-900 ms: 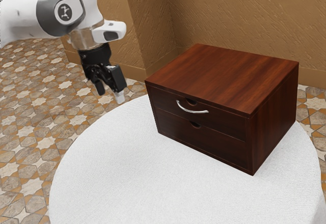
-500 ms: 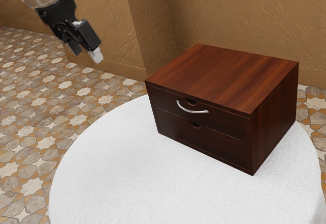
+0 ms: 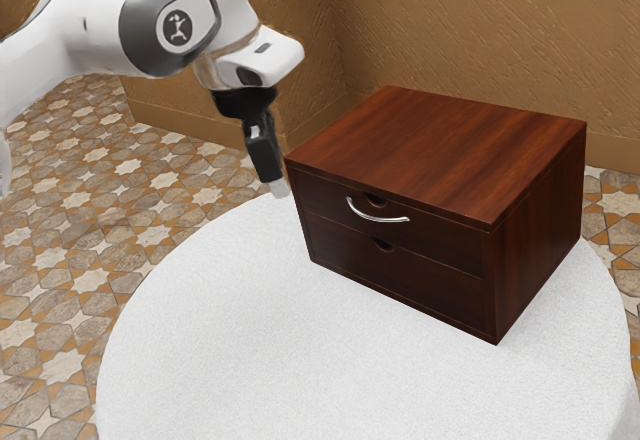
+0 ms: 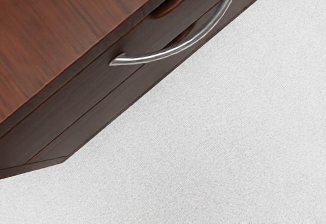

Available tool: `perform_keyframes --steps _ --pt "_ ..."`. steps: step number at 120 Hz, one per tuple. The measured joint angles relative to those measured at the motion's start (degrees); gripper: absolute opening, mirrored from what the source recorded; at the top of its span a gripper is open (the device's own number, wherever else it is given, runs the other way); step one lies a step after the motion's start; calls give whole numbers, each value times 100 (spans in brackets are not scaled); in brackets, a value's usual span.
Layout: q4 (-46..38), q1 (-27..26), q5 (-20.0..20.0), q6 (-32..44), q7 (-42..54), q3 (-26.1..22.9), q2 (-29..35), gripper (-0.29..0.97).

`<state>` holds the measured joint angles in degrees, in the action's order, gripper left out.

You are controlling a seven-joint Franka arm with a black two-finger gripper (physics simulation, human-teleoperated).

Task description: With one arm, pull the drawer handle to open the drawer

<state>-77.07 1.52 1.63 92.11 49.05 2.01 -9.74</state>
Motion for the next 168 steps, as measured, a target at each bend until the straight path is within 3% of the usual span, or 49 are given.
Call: perform_keyframes --steps 16,28,83,168 --pt "-1151 -218 -508 730 732 -183 550 68" --pt "-1690 -334 -658 1280 1254 -210 782 68" --pt "-2318 -418 -319 2555 3163 -222 951 68" --pt "-2604 -476 -172 3139 4378 -159 897 67"
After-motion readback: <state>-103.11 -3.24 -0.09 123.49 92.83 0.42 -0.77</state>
